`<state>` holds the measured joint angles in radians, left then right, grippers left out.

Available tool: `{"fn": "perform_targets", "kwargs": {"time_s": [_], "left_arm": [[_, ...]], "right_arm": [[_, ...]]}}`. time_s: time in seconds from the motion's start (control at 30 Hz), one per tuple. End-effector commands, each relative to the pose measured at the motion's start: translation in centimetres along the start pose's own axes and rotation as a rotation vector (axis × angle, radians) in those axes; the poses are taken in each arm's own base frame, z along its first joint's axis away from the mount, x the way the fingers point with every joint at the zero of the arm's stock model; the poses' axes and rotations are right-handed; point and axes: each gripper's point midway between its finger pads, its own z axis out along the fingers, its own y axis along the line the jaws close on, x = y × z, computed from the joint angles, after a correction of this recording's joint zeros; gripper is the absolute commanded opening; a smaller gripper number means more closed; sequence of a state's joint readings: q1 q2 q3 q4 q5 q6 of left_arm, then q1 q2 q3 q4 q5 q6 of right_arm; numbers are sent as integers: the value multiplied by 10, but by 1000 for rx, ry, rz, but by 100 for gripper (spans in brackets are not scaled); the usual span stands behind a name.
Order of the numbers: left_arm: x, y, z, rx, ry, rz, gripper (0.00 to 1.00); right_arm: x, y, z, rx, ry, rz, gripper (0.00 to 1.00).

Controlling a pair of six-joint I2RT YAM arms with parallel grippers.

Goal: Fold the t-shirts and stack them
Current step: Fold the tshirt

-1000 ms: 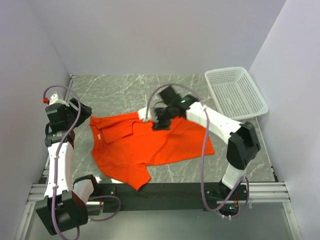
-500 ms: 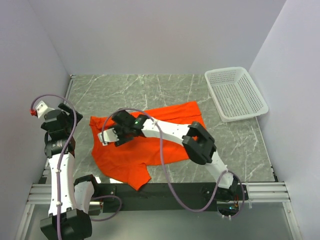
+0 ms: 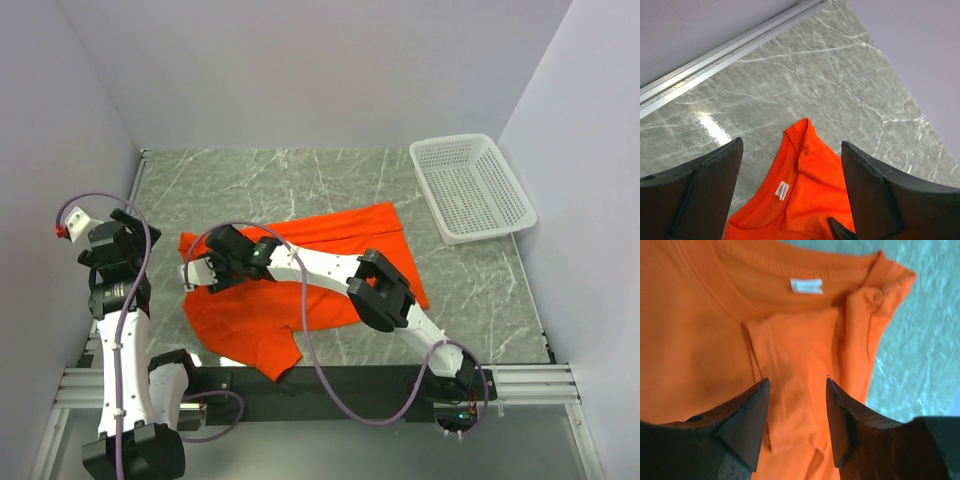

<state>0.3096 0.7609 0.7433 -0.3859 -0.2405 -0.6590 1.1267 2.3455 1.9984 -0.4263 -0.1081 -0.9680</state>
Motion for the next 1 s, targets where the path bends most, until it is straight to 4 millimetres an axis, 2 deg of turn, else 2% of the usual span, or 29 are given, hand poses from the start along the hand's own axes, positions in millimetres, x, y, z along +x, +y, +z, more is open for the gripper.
{"fn": "perform_targets", "kwargs": {"time_s": [0.0,0.23,0.47,0.6,0.7,0.77,0.97], "left_arm": [[-18,-1,-7,-15,-63,-36,85],[-20,-1,-8,-20,-71,-51,86],[-18,-2,-8,-10,-64,-48,86],[-18,-2,-8,-8,-64,-49,86],[-17,-3,-8,-4,-61,-48,86],[-17,-3,-9,-1,-61,-48,86],[-17,-4,-8,1,-58,-46,86]], "right_arm": [[-34,1,7,2,-87,6,55],[-38,14,26,-19,-91,11,55],[-34,12,36,6,-73,22,54],[-32,12,39,11,-70,27,49],[-32,12,38,11,-70,27,35],[-33,10,38,16,-71,26,29],[-31,13,40,8,-67,28,26]]}}
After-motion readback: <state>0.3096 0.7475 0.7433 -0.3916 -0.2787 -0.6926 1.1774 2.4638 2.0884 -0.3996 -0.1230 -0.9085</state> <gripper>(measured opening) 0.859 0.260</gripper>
